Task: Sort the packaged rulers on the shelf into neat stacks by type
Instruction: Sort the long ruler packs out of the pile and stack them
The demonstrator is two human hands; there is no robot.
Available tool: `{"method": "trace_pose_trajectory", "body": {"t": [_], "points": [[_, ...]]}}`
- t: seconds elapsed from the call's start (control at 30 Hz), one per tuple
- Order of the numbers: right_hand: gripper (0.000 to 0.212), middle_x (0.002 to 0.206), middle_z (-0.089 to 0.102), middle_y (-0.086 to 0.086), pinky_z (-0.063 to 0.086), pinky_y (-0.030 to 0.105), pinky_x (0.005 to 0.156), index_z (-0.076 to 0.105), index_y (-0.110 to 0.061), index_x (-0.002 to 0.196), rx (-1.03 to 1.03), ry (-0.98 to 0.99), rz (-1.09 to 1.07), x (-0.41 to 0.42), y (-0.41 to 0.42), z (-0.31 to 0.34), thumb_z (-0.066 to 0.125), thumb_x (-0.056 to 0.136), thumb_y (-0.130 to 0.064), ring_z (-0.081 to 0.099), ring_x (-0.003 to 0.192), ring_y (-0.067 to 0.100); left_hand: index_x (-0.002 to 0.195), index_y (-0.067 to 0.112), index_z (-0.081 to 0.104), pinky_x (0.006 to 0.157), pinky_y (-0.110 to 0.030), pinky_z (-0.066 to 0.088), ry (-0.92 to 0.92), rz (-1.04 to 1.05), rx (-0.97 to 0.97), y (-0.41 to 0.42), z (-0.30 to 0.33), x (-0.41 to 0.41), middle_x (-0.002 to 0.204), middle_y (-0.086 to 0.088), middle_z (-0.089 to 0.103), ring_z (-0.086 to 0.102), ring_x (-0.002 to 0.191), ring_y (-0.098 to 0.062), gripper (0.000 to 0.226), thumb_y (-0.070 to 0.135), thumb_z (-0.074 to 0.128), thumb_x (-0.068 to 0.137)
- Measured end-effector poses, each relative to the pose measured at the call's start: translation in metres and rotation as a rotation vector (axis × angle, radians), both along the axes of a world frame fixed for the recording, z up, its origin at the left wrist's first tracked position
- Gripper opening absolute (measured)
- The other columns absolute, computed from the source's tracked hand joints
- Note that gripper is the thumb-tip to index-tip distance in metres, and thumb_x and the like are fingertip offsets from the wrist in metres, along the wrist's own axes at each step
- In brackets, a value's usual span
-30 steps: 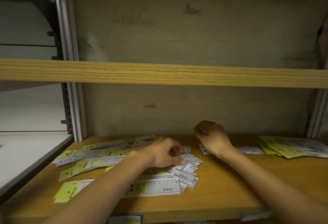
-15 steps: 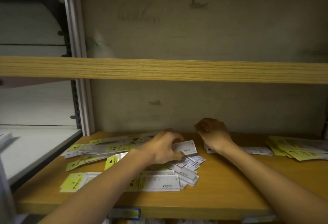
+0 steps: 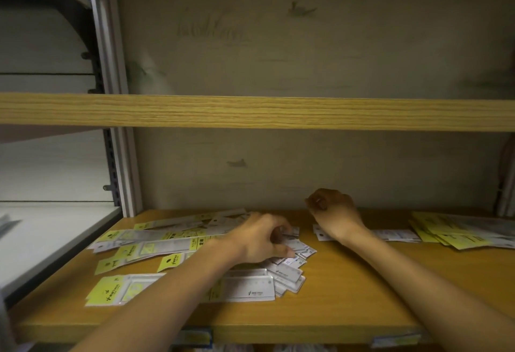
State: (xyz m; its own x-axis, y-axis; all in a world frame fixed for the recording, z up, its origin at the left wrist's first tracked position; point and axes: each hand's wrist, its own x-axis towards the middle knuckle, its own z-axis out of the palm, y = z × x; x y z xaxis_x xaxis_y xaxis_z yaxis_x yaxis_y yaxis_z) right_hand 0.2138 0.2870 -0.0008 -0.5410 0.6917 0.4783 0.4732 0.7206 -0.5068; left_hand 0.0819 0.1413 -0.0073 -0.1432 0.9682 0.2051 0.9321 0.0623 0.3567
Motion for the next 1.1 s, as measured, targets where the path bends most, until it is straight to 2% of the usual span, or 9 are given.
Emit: {"method": "trace_pose_trajectory", "body": {"t": [0.17,0.3,0.43,0.5,0.63,0.73,0.83,0.97,1.1], "points": [[0.017,0.073,0.068,-0.003,0.046,0.024,0.066,0.058,-0.031,0.081,-0.004,-0.013,0.002,0.004,-0.001,0.0,0.053,0.095,-0.039,0.055,0.059,0.004,0.117,0.026,0.059,0.08,-0.03,0.052,-0.004,0.023,0.062,-0.002,-0.002,0.004,0.104,0.003,0.063,0.059,0.091,-0.014,0.046,0.046,0.073,0.078],[0.017,0.073,0.068,-0.003,0.044,0.024,0.063,0.059,-0.031,0.083,-0.013,-0.024,-0.01,0.004,-0.004,0.002,0.052,0.096,-0.039,0.06,0.063,0.007,0.12,0.031,0.059,0.089,-0.032,0.05,0.034,0.058,-0.009,-0.009,-0.001,-0.003,0.117,0.004,0.062,0.057,0.103,-0.014,0.053,0.053,0.071,0.074],[0.015,0.08,0.064,-0.008,0.047,0.025,0.063,0.059,-0.033,0.084,-0.016,-0.027,0.001,-0.002,-0.008,0.001,0.052,0.095,-0.04,0.066,0.072,0.017,0.119,0.029,0.064,0.092,-0.024,0.044,0.072,0.048,-0.034,-0.022,0.002,-0.014,0.127,0.011,0.057,0.053,0.111,-0.009,0.049,0.051,0.068,0.076],[0.016,0.081,0.064,-0.007,0.045,0.025,0.065,0.061,-0.031,0.086,-0.007,-0.036,-0.002,-0.006,-0.01,0.0,0.052,0.095,-0.04,0.066,0.079,0.02,0.117,0.029,0.066,0.089,-0.02,0.042,0.074,0.051,-0.036,-0.029,0.002,-0.018,0.123,0.014,0.059,0.053,0.11,-0.006,0.046,0.05,0.069,0.076],[0.02,0.072,0.062,-0.01,0.05,0.027,0.062,0.063,-0.027,0.09,-0.001,-0.028,0.026,-0.013,-0.015,0.0,0.049,0.097,-0.04,0.053,0.053,0.01,0.104,0.031,0.07,0.084,-0.024,0.046,0.035,0.06,-0.036,-0.035,0.004,-0.023,0.108,0.018,0.063,0.055,0.099,-0.004,0.036,0.055,0.065,0.078],[0.018,0.081,0.065,-0.008,0.045,0.025,0.058,0.059,-0.028,0.088,0.012,-0.024,0.031,-0.016,-0.016,0.003,0.049,0.097,-0.039,0.049,0.052,0.005,0.092,0.029,0.07,0.082,-0.029,0.05,0.032,0.06,0.042,-0.028,0.006,-0.029,0.094,0.018,0.063,0.058,0.09,-0.006,0.022,0.046,0.061,0.083],[0.02,0.074,0.063,-0.008,0.052,0.029,0.058,0.061,-0.026,0.088,-0.001,-0.014,0.03,-0.015,-0.015,0.005,0.048,0.097,-0.039,0.054,0.049,0.01,0.101,0.029,0.069,0.085,-0.033,0.05,0.094,0.087,0.049,-0.015,0.006,-0.042,0.108,0.007,0.067,0.06,0.098,-0.014,0.019,0.028,0.055,0.088],[0.022,0.058,0.06,-0.005,0.057,0.035,0.058,0.059,-0.028,0.085,-0.061,0.016,0.039,-0.012,-0.01,0.003,0.046,0.098,-0.039,0.059,0.038,0.02,0.117,0.028,0.062,0.095,-0.035,0.044,0.191,0.158,-0.008,0.001,0.004,-0.058,0.126,0.001,0.059,0.054,0.114,-0.023,0.027,0.022,0.045,0.097],[0.018,0.078,0.066,-0.006,0.056,0.037,0.073,0.056,-0.033,0.081,-0.021,0.009,0.025,-0.012,0.002,0.0,0.051,0.096,-0.041,0.065,0.071,0.016,0.127,0.027,0.057,0.099,-0.033,0.042,0.198,0.172,-0.095,0.013,0.001,-0.072,0.134,0.0,0.055,0.052,0.119,-0.021,0.032,0.02,0.048,0.097]]}}
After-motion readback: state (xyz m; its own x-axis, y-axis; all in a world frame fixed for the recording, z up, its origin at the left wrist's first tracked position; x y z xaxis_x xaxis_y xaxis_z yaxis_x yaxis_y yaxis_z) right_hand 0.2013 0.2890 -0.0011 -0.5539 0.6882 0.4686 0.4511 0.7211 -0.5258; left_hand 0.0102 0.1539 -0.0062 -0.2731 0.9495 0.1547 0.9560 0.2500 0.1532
